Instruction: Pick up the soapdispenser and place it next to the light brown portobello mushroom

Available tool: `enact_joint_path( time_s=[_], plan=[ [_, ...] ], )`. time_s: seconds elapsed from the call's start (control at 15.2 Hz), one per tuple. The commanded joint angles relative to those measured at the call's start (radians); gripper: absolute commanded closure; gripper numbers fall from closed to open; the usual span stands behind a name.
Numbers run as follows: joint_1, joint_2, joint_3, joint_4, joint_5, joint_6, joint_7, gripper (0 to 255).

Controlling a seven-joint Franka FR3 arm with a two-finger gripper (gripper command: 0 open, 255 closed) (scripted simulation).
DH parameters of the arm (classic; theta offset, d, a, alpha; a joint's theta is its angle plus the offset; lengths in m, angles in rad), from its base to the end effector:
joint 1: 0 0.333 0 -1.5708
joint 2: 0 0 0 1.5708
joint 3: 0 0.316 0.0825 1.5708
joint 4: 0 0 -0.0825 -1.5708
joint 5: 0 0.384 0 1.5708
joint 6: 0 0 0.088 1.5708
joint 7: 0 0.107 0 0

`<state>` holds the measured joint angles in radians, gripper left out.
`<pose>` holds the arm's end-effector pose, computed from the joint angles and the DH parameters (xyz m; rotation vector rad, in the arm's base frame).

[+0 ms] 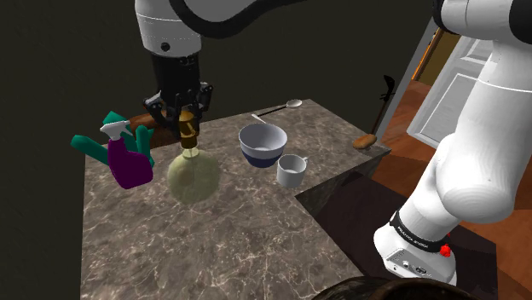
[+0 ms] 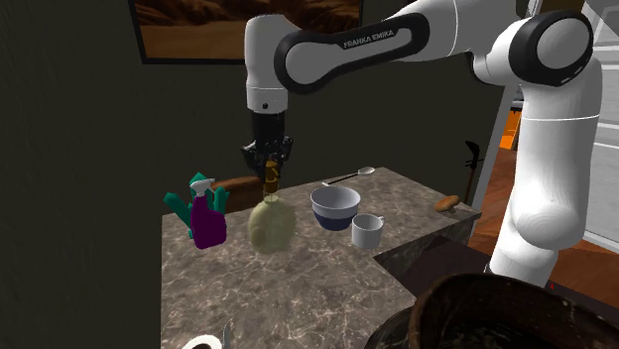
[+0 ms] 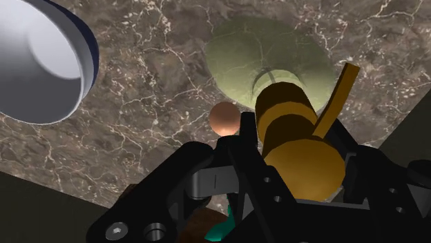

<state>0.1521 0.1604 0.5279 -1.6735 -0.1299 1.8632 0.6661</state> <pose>0.4933 0.3623 0.5196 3.1363 0.0635 0.1077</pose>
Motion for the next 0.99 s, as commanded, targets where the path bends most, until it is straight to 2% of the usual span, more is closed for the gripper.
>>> enact_joint_path(
  time_s=[0.0,0.59,0.92],
  plan=[
    [0.002,0.000,0.001,0.031,0.001,-0.030,-0.002,255],
    [0.010,0.009,0.004,0.155,-0.002,-0.146,-0.005,255],
    [-0.080,-0.150,-0.045,-0.025,0.087,-0.098,-0.145,255]
  ],
)
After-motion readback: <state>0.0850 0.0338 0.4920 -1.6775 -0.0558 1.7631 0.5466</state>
